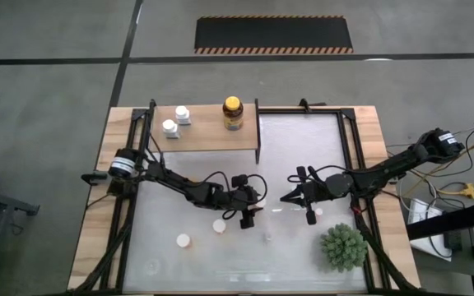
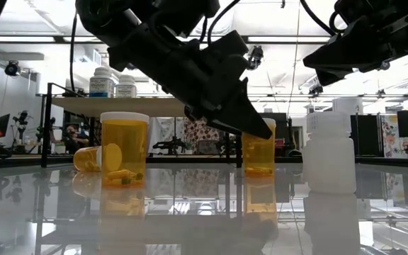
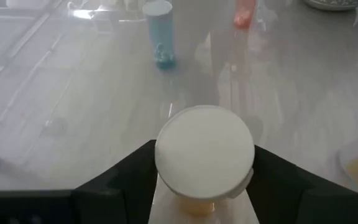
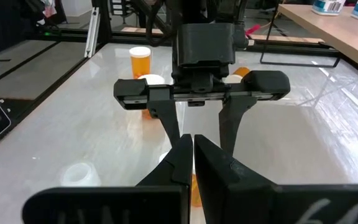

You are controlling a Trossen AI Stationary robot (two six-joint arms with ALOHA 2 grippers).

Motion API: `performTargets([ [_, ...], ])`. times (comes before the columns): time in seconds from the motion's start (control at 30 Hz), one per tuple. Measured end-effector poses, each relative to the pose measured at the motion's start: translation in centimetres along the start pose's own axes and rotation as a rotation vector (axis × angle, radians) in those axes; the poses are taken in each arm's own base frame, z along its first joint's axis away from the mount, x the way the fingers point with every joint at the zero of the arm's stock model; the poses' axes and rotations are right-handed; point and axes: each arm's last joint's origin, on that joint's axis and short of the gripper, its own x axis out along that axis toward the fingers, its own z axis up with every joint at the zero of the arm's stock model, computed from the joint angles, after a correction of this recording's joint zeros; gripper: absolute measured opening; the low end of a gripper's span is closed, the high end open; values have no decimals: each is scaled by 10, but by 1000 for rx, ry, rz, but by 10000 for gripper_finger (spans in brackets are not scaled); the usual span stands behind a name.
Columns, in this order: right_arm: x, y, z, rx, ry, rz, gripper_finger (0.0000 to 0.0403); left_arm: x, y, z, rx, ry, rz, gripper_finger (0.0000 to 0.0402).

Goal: Pick and place medicine bottles onto shelf by color
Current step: Put the orange pill bottle on the shelf

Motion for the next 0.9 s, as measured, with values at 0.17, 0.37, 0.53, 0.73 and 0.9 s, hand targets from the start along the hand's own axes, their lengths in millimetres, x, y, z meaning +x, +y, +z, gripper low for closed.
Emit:
performTargets([
  [0.17, 0, 0, 0, 0, 0, 0, 9, -9, 1, 10, -5, -24, -5, 194],
  [0.37, 0, 0, 0, 0, 0, 0, 9, -55, 11, 41, 36, -14, 15, 194],
  [0.53, 0, 0, 0, 2, -7, 0, 9, -122, 37, 72, 69, -41, 215, 193],
  [0.73, 0, 0, 0, 14, -6, 0, 9, -184, 88, 85, -57, -120, 575, 193],
  [0.9, 0, 0, 3, 18, -17, 0, 9, -196, 129, 78, -152, -120, 666, 193],
])
